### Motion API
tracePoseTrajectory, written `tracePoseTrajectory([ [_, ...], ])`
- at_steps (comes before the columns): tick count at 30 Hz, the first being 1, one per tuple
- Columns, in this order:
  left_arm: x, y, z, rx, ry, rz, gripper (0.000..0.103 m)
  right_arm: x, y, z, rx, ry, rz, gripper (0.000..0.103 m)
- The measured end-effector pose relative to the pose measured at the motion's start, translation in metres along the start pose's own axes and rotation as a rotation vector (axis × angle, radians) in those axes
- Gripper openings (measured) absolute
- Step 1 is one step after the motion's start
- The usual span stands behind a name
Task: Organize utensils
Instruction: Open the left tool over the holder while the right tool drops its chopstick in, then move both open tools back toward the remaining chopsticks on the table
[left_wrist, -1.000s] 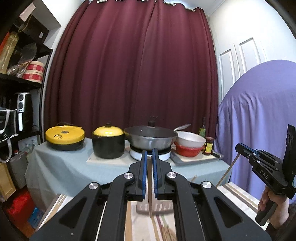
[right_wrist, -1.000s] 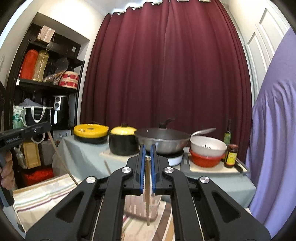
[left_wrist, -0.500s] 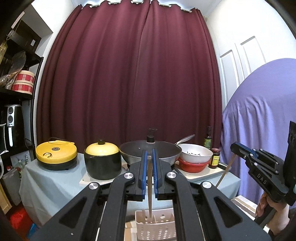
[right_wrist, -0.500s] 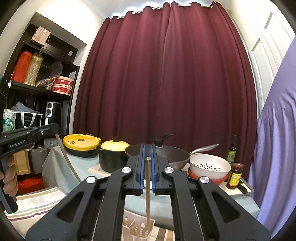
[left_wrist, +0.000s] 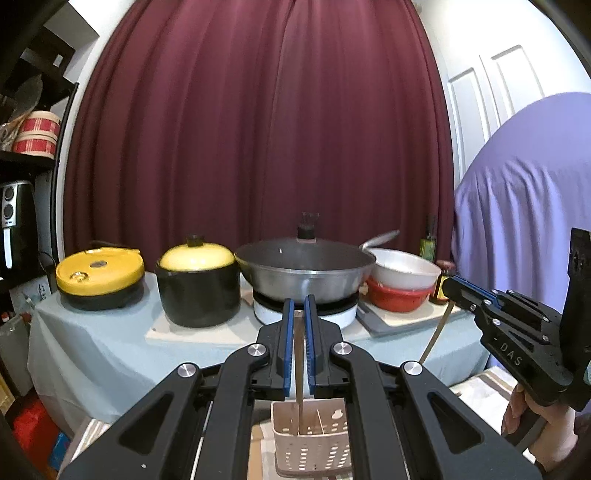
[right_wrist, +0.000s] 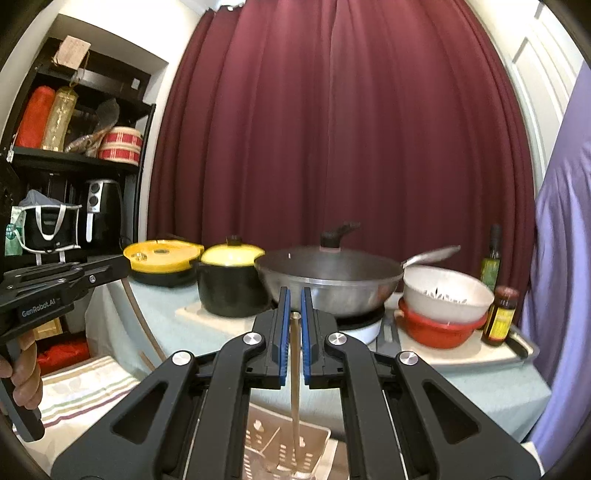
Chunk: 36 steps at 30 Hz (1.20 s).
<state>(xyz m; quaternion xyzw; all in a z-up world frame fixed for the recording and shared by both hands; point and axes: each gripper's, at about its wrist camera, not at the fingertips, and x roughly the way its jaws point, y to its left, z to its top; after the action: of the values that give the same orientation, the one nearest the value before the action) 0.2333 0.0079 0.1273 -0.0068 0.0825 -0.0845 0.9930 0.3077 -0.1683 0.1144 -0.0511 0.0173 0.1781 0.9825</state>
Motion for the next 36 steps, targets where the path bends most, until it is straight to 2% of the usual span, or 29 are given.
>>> tracePoseTrajectory([
  [5, 0.012, -0.003, -0.012, 0.010, 0.037, -0.018, 0.007, 0.012, -0.001, -0.018, 0.019, 0.057, 0.005, 0.006],
  [8, 0.013, -0.004, -0.015, 0.011, 0.048, -0.019, 0.007, 0.011, -0.002, -0.024, 0.026, 0.067, -0.002, 0.015],
  [10, 0.010, -0.003, -0.016, 0.005, 0.051, -0.019, 0.013, 0.005, -0.002, -0.025, 0.022, 0.061, -0.018, 0.026],
  [11, 0.008, -0.003, -0.015, 0.002, 0.050, -0.020, 0.016, 0.002, -0.002, -0.025, 0.019, 0.058, -0.024, 0.027],
  [13, -0.001, -0.003, -0.015, 0.000, 0.040, -0.016, 0.028, -0.007, -0.002, -0.023, 0.017, 0.053, -0.033, 0.028],
  [16, -0.014, -0.004, -0.016, 0.000, 0.036, -0.010, 0.031, -0.023, -0.003, -0.021, 0.025, 0.047, -0.044, 0.032],
  [24, -0.054, -0.002, -0.041, -0.016, 0.079, -0.001, 0.037, -0.083, 0.003, -0.033, 0.038, 0.060, -0.060, 0.032],
  [36, -0.101, -0.010, -0.122, -0.065, 0.247, 0.021, 0.038, -0.167, 0.024, -0.116, 0.089, 0.205, -0.058, 0.032],
])
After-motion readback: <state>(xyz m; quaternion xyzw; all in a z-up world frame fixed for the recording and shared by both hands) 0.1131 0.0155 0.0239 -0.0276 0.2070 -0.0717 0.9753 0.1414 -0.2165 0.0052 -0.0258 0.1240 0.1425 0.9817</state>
